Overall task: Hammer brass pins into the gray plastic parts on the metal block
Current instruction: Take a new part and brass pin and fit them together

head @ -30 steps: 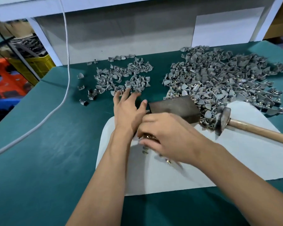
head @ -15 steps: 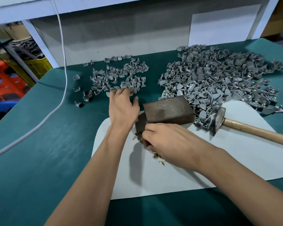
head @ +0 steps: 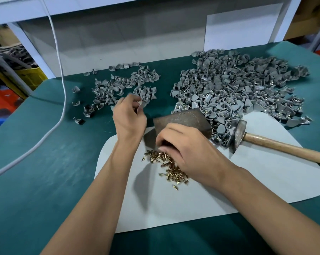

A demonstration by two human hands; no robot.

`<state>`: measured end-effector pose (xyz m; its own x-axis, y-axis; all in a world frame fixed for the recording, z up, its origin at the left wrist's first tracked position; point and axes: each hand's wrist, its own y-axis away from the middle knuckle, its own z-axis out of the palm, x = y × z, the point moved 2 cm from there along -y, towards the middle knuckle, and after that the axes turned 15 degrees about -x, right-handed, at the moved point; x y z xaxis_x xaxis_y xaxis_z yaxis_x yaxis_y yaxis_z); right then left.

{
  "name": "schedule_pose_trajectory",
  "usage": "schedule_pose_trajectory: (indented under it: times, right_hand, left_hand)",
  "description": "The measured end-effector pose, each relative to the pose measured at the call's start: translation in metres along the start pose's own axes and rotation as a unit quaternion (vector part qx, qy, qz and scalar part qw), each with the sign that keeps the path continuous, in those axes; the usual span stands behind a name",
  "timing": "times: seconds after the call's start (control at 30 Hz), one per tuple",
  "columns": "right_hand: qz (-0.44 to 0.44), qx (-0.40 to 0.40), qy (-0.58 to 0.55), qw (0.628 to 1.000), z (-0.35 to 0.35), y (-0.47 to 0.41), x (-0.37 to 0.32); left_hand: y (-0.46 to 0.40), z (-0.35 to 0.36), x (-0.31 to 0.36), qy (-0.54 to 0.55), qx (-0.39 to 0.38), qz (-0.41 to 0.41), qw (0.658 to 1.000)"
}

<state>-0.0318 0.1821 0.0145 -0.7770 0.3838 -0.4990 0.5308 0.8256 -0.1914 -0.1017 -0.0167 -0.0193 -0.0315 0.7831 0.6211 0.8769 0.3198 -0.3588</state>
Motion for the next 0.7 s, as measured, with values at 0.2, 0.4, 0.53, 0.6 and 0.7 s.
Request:
schedule_pose_trajectory:
  times: [0.2, 0.4, 0.53, 0.6, 0.7]
  right_hand:
    - [0.031, 0.059, -0.032, 0.997, -0.011, 0.002, 0.016]
    - [0.193, 0.244, 0.033, 0.950, -0.027, 0.006, 0.031]
    - [0.301, 0.287, 0.031, 0.909, -0.033, 0.013, 0.040]
    - [0.302, 0.285, 0.014, 0.910, -0.030, 0.013, 0.038]
    - [0.293, 0.294, 0.012, 0.910, -0.028, 0.012, 0.036]
  left_hand:
    - [0.025, -0.001, 0.008, 0.282, 0.013, -0.014, 0.959]
    - [0.039, -0.001, 0.004, 0.494, -0.013, -0.065, 0.867]
    - [0.045, -0.005, 0.004, 0.574, -0.040, -0.068, 0.815]
    - [0.047, -0.007, 0.005, 0.602, -0.056, -0.076, 0.793]
    - [0.048, -0.008, 0.008, 0.621, -0.073, -0.082, 0.776]
